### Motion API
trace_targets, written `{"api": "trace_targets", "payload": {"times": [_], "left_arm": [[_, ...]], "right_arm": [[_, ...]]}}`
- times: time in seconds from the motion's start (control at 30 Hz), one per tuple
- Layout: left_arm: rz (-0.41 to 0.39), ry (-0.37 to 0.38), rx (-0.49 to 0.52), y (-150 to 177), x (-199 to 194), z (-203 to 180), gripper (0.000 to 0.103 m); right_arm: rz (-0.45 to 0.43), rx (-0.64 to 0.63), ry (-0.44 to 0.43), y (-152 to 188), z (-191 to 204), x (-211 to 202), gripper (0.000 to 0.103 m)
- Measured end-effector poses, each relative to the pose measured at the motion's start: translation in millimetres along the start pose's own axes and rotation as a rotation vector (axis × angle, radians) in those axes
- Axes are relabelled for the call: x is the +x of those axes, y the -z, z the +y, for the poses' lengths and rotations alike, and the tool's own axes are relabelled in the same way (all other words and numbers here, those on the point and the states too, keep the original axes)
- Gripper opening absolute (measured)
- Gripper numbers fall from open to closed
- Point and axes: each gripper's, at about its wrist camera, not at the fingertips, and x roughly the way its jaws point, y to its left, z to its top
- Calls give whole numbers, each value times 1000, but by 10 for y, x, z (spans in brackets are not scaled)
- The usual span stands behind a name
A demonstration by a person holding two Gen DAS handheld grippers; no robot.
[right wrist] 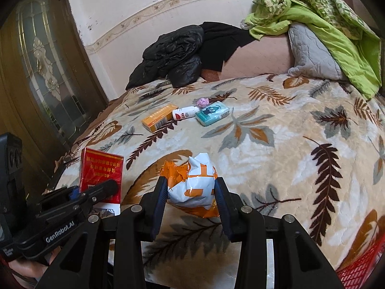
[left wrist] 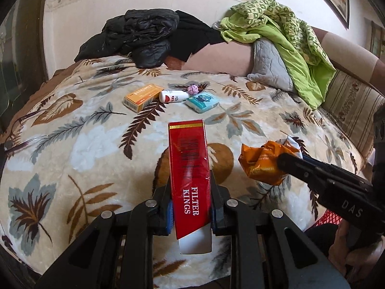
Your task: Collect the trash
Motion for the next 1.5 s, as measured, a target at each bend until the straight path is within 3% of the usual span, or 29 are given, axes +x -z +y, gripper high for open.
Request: {"api": "trace_targets", "payload": {"times": [0.67, 1.5], "left_arm": [[0, -62, 52, 39, 22, -60, 21], [-4, -28, 65, -5, -16, -97, 21]], "right_arm": [[4, -1, -1, -8, 2, 17, 43], [-3, 69, -15, -37, -122, -116, 43]]}}
